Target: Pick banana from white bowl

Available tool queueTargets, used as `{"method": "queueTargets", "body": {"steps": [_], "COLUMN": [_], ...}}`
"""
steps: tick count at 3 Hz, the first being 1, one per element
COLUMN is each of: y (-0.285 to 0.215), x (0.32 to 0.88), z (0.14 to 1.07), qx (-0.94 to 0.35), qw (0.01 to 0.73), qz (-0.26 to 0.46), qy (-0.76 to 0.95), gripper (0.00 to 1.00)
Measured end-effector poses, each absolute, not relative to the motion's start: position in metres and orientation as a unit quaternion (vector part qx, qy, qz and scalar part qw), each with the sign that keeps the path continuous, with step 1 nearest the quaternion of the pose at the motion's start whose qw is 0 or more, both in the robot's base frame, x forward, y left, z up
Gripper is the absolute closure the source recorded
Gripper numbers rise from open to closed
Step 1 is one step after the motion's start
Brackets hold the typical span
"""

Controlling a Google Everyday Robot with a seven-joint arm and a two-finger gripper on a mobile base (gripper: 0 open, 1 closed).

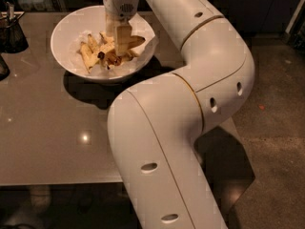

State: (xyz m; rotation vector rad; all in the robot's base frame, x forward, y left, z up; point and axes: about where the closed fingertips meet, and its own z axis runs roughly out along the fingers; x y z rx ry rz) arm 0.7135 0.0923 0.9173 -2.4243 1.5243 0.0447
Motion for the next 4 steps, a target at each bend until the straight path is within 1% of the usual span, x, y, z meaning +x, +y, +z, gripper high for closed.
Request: {"method": "queueTargets", "body": {"steps": [1, 2, 3, 4], "y": [0.0912, 0.0888, 0.0888, 0.0888], "x": [0.7129, 0.7124, 0.7124, 0.7124], "z": [0.9115, 0.9073, 0.9073, 0.9073], "qx": [-0.838, -0.838, -0.838, -0.838], "qw": [0.132, 0.127, 0.127, 0.127], "qz": [0.021, 0.025, 0.025, 0.025], "qy": [0.529, 0.530, 0.530, 0.530], "gripper": [0.42, 0.61, 0.85, 1.00]}}
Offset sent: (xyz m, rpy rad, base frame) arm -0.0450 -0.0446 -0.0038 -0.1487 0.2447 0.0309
